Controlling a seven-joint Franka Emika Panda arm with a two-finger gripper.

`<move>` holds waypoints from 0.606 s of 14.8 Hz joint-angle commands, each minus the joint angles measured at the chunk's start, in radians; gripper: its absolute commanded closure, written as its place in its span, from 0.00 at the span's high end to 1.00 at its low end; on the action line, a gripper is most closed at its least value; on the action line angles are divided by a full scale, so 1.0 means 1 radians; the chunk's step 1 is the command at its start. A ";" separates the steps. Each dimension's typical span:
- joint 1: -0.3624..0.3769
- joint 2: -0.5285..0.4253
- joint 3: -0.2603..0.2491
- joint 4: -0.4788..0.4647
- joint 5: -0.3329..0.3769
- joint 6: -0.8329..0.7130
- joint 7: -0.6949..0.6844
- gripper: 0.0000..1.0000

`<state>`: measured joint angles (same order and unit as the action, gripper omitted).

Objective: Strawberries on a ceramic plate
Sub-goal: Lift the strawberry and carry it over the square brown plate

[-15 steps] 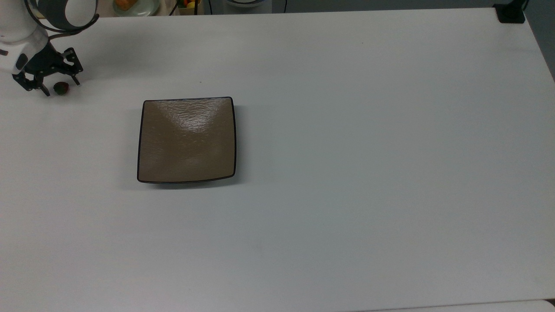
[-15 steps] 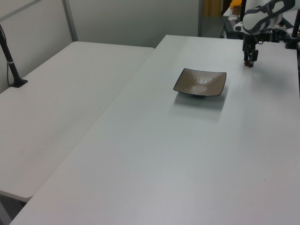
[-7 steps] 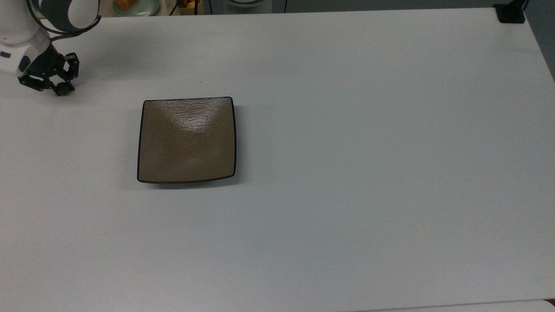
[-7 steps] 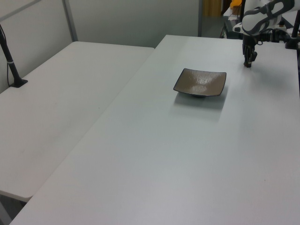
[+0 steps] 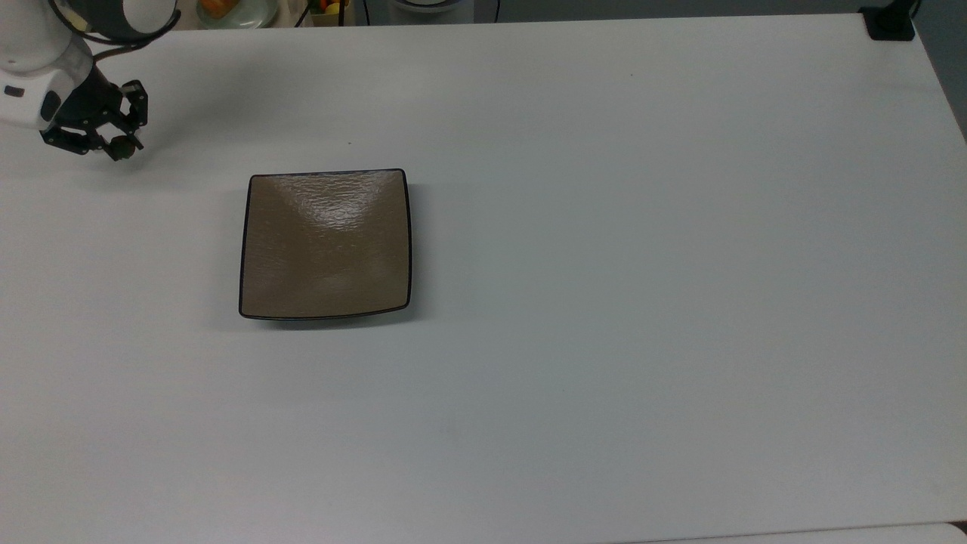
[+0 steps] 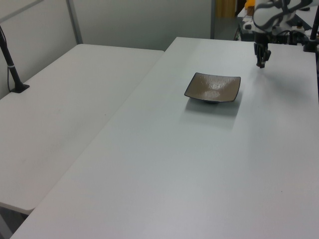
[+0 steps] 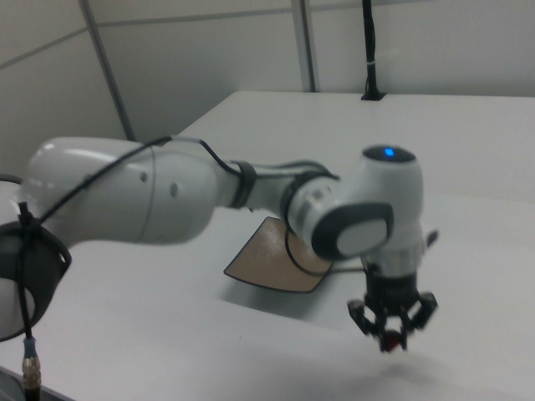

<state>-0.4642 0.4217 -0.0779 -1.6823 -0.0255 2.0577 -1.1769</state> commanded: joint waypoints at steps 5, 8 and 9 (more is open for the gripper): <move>0.166 -0.103 -0.003 0.052 0.007 -0.128 0.175 0.00; 0.239 -0.098 0.001 0.073 0.016 -0.125 0.345 0.00; 0.258 -0.093 0.007 0.073 0.021 -0.119 0.394 0.00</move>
<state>-0.2661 0.3270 -0.0727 -1.6202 -0.0207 1.9477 -0.9298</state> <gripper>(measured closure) 0.678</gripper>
